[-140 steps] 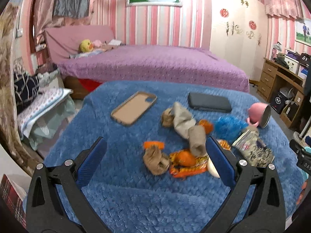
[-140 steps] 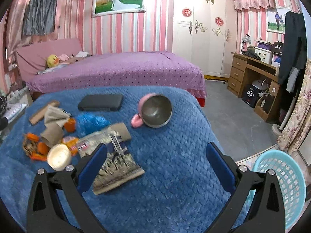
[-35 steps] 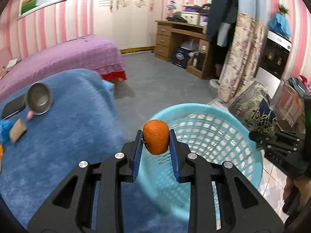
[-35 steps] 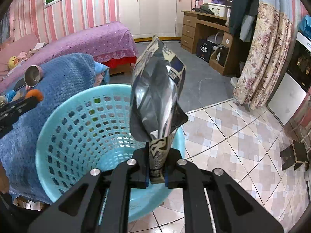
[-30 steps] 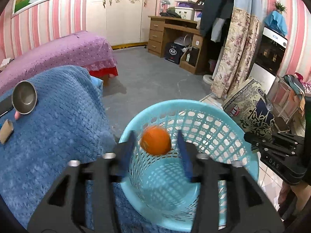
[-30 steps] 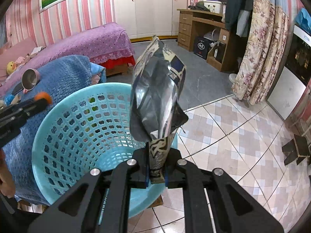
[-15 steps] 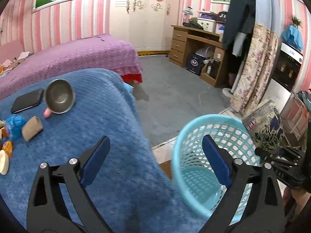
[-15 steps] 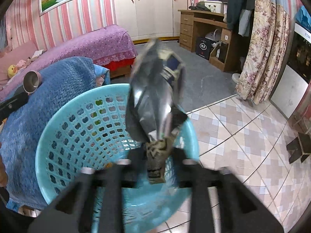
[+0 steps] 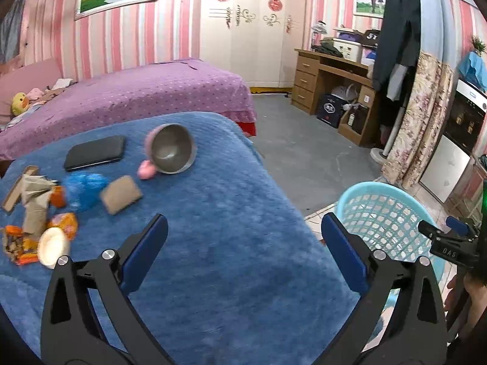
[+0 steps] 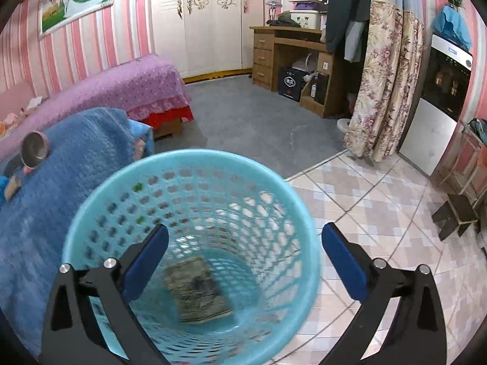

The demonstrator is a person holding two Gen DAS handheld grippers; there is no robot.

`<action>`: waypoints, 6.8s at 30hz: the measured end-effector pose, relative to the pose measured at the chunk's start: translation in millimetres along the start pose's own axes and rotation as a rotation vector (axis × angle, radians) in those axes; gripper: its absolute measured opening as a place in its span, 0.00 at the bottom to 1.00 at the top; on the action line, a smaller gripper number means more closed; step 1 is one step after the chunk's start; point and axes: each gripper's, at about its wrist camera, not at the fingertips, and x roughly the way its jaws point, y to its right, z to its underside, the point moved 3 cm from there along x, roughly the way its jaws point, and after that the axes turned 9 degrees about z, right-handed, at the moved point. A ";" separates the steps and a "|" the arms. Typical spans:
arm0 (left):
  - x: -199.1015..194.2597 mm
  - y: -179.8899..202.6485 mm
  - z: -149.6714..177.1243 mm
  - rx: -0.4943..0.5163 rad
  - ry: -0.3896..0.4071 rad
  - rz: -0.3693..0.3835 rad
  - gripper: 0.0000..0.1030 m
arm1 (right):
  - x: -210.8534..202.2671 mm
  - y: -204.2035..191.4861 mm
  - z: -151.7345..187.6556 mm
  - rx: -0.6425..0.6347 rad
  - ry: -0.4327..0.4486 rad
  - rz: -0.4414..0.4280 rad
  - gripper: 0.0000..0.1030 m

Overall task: Collect trash
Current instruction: 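Move both tools back over the bed toward the remaining trash, then grasp the brown paper wad with the left tool while the right tool grasps the white cup lid, then carry both items over the wastebasket and open the left tool to drop the paper, then open the right tool to drop the white lid into the wastebasket, then move both tools back over the bed toward the orange lid and cardboard tube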

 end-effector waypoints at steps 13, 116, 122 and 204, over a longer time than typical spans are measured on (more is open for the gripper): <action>-83.7 -121.1 -3.0 -0.059 0.040 -0.166 0.95 | -80.7 -161.8 -23.2 -0.121 0.120 -0.217 0.96; -70.9 -163.2 11.9 -0.123 0.046 -0.281 0.40 | -78.6 -242.3 -0.7 -0.432 0.082 -0.454 0.59; -14.4 -63.4 8.9 -0.067 -0.005 -0.146 0.40 | -44.0 -123.7 -20.7 -0.345 0.092 -0.288 0.59; -97.6 -313.9 40.2 -0.252 -0.016 -0.398 0.95 | -84.1 -352.9 -21.2 -0.339 0.109 -0.387 0.96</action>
